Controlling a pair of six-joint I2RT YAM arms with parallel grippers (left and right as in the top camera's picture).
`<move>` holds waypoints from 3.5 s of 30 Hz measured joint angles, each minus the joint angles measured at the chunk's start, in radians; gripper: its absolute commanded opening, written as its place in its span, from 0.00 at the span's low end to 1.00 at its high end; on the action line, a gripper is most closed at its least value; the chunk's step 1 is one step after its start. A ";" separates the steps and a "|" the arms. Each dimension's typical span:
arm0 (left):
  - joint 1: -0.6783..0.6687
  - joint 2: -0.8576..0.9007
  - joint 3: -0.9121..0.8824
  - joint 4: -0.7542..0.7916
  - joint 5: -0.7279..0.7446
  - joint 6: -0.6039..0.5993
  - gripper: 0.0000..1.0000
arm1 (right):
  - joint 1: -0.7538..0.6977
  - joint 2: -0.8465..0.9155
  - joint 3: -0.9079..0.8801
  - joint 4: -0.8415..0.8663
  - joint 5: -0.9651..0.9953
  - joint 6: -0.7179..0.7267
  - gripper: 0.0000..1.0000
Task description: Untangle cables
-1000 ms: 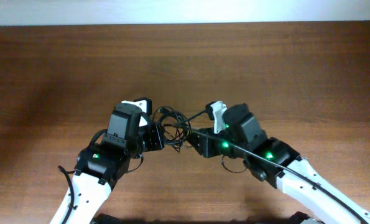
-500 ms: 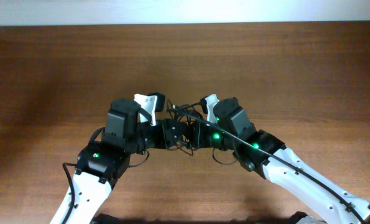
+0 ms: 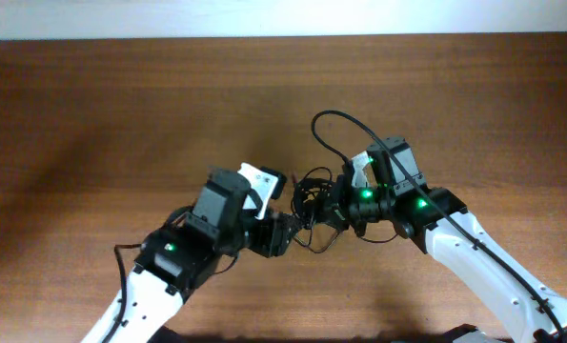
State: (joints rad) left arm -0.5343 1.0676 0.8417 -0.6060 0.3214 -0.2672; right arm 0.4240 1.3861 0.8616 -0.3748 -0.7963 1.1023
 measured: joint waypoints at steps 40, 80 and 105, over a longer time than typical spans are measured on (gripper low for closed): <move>0.353 0.043 0.011 0.016 0.002 -0.130 0.00 | -0.185 -0.002 0.247 -0.525 0.366 -0.541 0.35; 0.351 0.004 -0.190 -0.350 -0.073 -0.336 0.43 | 0.141 0.123 0.246 -0.552 0.797 -0.456 0.99; -0.031 0.367 -0.237 0.192 -0.334 -0.482 0.00 | 0.140 0.123 0.246 -0.527 0.555 -0.455 0.64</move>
State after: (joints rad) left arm -0.5655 1.4349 0.6048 -0.4141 -0.0124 -0.7490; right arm 0.5640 1.5093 1.1072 -0.9016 -0.2409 0.6476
